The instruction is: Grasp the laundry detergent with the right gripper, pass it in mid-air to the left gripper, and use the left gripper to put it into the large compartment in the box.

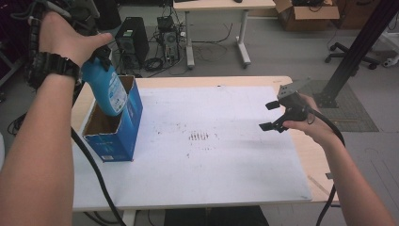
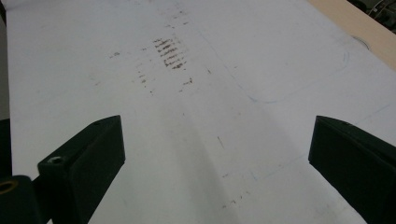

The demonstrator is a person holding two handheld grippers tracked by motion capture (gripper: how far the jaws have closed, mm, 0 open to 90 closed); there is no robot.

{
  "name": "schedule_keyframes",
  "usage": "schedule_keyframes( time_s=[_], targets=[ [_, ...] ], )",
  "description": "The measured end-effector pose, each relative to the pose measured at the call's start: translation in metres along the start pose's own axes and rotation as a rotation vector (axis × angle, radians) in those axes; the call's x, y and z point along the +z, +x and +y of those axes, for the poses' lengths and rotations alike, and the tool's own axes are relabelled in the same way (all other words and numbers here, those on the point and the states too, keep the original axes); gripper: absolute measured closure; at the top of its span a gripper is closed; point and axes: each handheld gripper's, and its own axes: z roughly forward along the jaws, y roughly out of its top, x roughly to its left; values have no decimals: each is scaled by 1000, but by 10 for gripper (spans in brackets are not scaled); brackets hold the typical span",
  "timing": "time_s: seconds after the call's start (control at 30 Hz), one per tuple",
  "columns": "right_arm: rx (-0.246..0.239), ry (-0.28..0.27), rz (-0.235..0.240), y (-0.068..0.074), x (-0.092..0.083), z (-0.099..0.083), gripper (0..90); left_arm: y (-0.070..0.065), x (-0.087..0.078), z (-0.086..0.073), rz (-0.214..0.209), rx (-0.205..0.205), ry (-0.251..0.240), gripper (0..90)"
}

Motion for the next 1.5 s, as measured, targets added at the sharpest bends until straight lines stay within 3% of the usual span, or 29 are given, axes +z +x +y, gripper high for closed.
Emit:
schedule_keyframes(
  time_s=[0.27,0.5,1.07,1.5],
  targets=[
    [25,7,-12,-6,-3,-11,36,16,19,-3,14,-60,23,381],
    [24,10,-16,-7,-4,-12,36,22,43,-8,13,-93,47,381],
    [0,37,-14,-2,-1,-14,35,22,112,-25,-9,-104,135,381],
    [-1,39,-16,0,-3,-17,35,17,143,-32,-8,-111,171,381]
  ],
)
